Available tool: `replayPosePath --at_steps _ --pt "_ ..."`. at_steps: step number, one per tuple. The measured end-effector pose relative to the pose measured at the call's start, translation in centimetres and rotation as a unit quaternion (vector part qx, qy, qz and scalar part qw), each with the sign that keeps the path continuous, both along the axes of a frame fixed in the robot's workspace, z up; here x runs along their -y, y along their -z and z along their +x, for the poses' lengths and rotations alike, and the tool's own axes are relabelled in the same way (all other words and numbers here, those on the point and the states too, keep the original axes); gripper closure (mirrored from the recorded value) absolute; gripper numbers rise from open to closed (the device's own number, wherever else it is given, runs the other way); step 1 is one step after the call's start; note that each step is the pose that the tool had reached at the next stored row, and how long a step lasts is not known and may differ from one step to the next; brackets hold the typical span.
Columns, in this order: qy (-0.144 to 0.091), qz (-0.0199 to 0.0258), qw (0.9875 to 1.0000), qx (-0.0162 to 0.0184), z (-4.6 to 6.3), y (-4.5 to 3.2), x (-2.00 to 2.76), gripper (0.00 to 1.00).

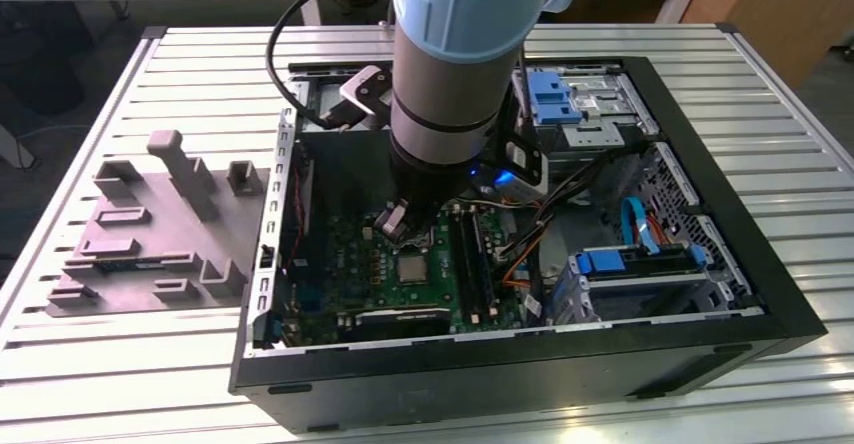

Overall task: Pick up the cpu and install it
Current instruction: 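Close the cpu cover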

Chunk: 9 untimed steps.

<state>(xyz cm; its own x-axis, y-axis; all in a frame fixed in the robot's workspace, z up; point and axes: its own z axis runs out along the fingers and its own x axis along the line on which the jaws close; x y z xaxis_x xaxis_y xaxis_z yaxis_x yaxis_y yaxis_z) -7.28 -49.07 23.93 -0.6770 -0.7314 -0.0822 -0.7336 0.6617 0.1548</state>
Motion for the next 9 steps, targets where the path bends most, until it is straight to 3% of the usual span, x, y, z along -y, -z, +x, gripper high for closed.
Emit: replayPosePath --at_steps 5,9 --pt "-0.002 0.0001 1.0 0.0001 0.01 0.07 0.0 0.89" --pt "-0.028 0.0 0.9996 0.0011 0.13 0.28 -0.01 0.89"
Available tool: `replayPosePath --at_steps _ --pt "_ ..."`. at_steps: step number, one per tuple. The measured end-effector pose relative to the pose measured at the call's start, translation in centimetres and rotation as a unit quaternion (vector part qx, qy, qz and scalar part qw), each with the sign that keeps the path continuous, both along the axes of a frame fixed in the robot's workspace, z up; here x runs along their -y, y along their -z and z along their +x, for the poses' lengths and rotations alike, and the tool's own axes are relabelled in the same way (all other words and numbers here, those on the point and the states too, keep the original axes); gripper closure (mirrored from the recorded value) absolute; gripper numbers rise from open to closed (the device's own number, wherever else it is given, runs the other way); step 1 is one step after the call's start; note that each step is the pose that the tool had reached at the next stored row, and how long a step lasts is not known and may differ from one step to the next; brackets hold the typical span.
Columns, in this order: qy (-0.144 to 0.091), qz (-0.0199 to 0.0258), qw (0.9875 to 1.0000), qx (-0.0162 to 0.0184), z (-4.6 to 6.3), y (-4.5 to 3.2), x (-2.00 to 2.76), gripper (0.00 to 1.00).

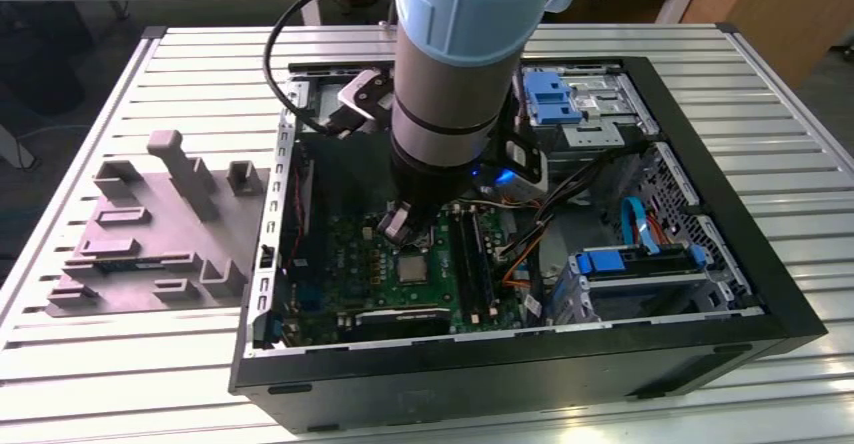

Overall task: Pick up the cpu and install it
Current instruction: 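Close the cpu cover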

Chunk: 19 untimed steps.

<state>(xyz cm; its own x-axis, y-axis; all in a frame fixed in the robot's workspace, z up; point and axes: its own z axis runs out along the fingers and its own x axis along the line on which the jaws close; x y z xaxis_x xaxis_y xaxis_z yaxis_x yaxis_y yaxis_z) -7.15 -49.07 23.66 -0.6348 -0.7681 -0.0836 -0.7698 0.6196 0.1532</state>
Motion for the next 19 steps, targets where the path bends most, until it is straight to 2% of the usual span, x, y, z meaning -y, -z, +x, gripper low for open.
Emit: replayPosePath --at_steps 3,7,13,16,17,18,19 --pt "0.0 -0.0001 1.0 -0.0001 0.9 0.32 -0.37 0.89" --pt "0.0 0.0 1.0 0.0 1.3 0.45 -1.09 0.89" --pt "-0.022 -0.0001 0.9998 0.001 1.4 0.61 -1.26 0.89" --pt "-0.022 0.0 0.9998 0.001 1.7 0.73 -1.67 0.89" --pt "-0.022 0.0008 0.9998 0.001 1.8 0.75 -1.78 0.89" --pt "-0.022 0.0037 0.9997 0.0011 1.9 0.8 -1.83 0.89" --pt "-0.022 0.0083 0.9997 0.0012 2.0 0.84 -1.86 0.89"
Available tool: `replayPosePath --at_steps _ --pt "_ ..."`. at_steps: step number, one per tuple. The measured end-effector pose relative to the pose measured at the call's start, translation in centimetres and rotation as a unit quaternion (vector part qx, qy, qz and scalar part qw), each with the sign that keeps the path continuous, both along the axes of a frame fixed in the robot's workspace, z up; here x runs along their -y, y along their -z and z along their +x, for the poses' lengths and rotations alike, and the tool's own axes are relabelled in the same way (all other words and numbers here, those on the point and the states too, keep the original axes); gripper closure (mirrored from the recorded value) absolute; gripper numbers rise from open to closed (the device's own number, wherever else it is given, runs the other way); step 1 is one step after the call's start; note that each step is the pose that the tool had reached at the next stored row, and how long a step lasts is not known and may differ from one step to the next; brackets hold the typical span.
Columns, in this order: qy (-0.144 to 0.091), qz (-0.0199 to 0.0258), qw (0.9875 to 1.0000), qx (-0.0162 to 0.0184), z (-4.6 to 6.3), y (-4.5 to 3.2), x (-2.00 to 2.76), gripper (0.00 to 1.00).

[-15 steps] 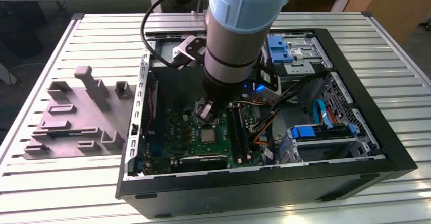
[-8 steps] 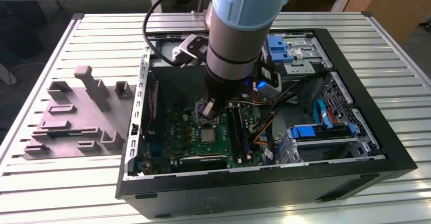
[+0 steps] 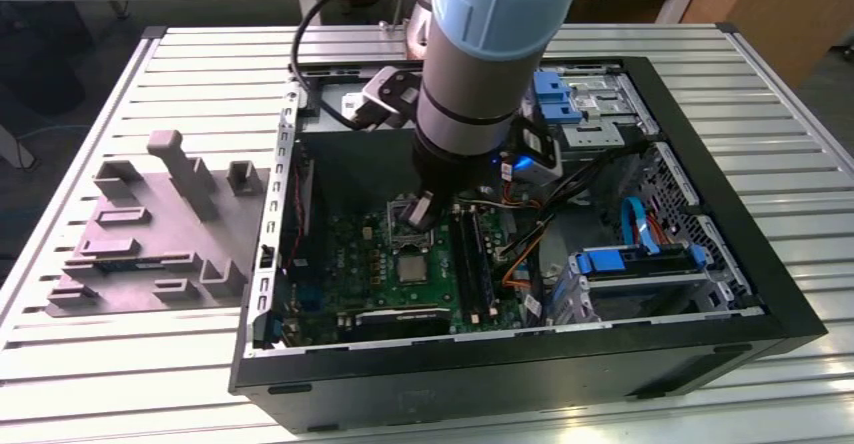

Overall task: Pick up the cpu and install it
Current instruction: 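Close the cpu cover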

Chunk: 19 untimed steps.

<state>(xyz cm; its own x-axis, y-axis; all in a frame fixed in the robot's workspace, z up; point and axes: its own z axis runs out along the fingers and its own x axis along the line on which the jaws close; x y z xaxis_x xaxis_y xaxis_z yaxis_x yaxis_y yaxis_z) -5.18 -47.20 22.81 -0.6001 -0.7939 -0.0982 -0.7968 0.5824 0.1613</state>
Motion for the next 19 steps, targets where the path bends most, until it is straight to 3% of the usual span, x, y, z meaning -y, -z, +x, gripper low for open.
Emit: replayPosePath --at_steps 4,5,9,10,13,14,19 --pt "0.0 0.0188 0.9998 0.0 0.4 0.16 -0.07 0.89" --pt "0.0 0.0215 0.9998 0.0001 0.4 0.25 -0.1 0.89" --pt "0.0 0.0236 0.9997 0.0001 0.6 0.71 -0.36 0.89" --pt "0.0 0.0273 0.9996 0.0 0.7 0.76 -0.41 0.89" --pt "0.0 0.0454 0.999 0.0 0.8 0.86 -0.52 0.89" --pt "0.0 0.0492 0.9988 0.0001 0.8 0.93 -0.54 0.89" --pt "0.0 0.053 0.9986 0.0002 0.9 1.43 -0.66 0.89"
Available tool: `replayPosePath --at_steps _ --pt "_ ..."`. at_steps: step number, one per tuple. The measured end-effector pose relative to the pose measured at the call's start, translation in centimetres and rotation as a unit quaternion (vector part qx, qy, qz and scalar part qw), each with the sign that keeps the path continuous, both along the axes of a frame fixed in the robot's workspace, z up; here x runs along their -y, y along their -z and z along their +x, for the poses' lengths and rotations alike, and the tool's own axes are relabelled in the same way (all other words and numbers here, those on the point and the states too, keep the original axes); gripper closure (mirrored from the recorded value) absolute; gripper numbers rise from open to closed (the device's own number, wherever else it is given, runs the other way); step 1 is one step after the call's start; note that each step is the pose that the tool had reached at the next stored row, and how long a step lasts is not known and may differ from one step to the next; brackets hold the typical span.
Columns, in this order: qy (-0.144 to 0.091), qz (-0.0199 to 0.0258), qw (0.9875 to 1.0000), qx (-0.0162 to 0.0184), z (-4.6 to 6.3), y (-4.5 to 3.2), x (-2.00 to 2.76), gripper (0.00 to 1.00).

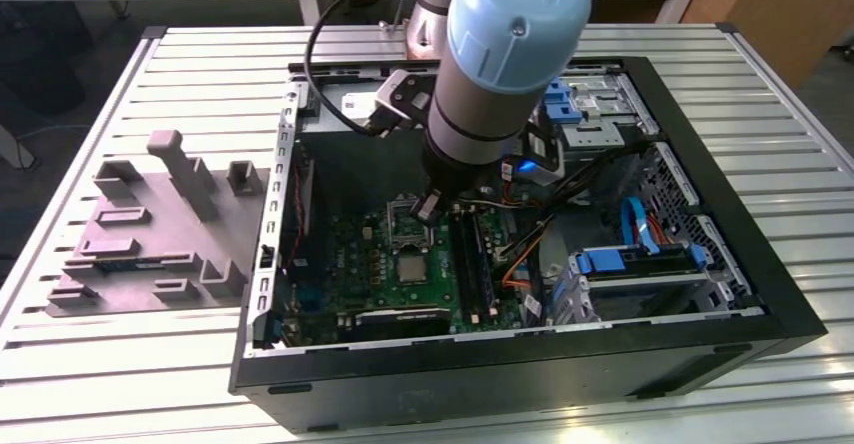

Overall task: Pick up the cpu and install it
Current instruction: 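Close the cpu cover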

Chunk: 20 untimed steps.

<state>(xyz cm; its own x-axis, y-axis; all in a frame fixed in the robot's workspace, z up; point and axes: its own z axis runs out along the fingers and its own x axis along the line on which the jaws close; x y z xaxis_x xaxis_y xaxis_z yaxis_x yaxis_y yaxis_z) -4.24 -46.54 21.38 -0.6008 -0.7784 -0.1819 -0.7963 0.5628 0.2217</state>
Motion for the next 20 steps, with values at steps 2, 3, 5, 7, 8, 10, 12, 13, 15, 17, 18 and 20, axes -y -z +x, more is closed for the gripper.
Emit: replayPosePath --at_steps 2,3,5,7,8,10,12,13,15,17,18,20 --pt "0.0 0.0071 1.0 0.0001 0.0 0.14 -0.09 0.89" --pt "0.0 0.011 0.9999 0.0001 0.1 0.21 -0.16 0.89" --pt "0.0 0.0166 0.9999 0.0001 0.1 0.4 -0.32 0.89" --pt "0.0 0.0174 0.9998 0.0 0.2 0.57 -0.57 0.89" --pt "0.0 0.0175 0.9998 0.0 0.3 0.67 -0.7 0.89" --pt "0.0 0.0175 0.9998 0.0001 0.4 0.86 -0.92 0.89" --pt "0.0 0.0177 0.9998 0.0001 0.4 1.04 -1.02 0.89" --pt "0.0 0.0177 0.9998 0.0001 0.4 1.11 -1.04 0.89" --pt "0.0 0.0178 0.9998 0.0001 0.4 1.26 -1.08 0.89" --pt "0.0 0.0178 0.9998 0.0 0.4 1.39 -1.14 0.89" --pt "0.0 0.0179 0.9998 0.0 0.4 1.43 -1.18 0.89" --pt "0.0 0.0181 0.9998 0.0001 0.4 1.51 -1.26 0.89"
